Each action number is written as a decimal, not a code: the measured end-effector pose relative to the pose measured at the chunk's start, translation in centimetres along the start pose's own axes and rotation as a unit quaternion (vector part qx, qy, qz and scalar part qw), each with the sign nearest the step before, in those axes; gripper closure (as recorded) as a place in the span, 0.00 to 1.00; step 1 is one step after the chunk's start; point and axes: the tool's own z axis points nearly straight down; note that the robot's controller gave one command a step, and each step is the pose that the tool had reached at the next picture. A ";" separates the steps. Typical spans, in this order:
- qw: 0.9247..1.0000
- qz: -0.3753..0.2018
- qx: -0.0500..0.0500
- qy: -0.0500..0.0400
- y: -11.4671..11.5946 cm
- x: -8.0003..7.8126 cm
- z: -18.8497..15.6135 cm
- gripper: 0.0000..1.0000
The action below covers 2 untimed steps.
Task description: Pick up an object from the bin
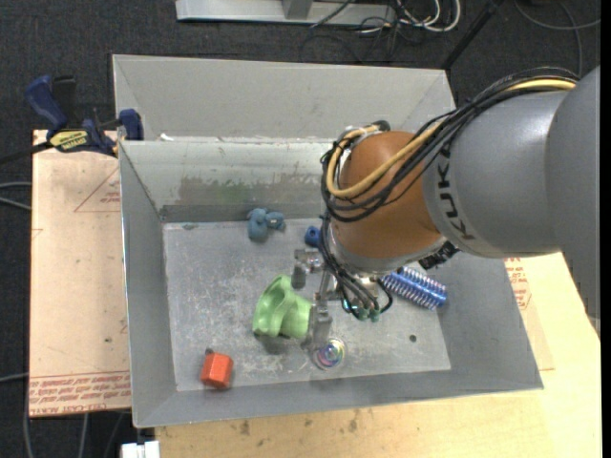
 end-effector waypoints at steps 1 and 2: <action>1.000 0.025 0.000 -0.001 0.3 -1.0 7.0 0.00; 1.000 0.026 -0.001 -0.004 0.3 -1.2 6.6 1.00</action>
Offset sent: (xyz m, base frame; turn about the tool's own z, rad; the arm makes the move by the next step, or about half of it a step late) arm 0.0112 0.0023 -0.0660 0.0510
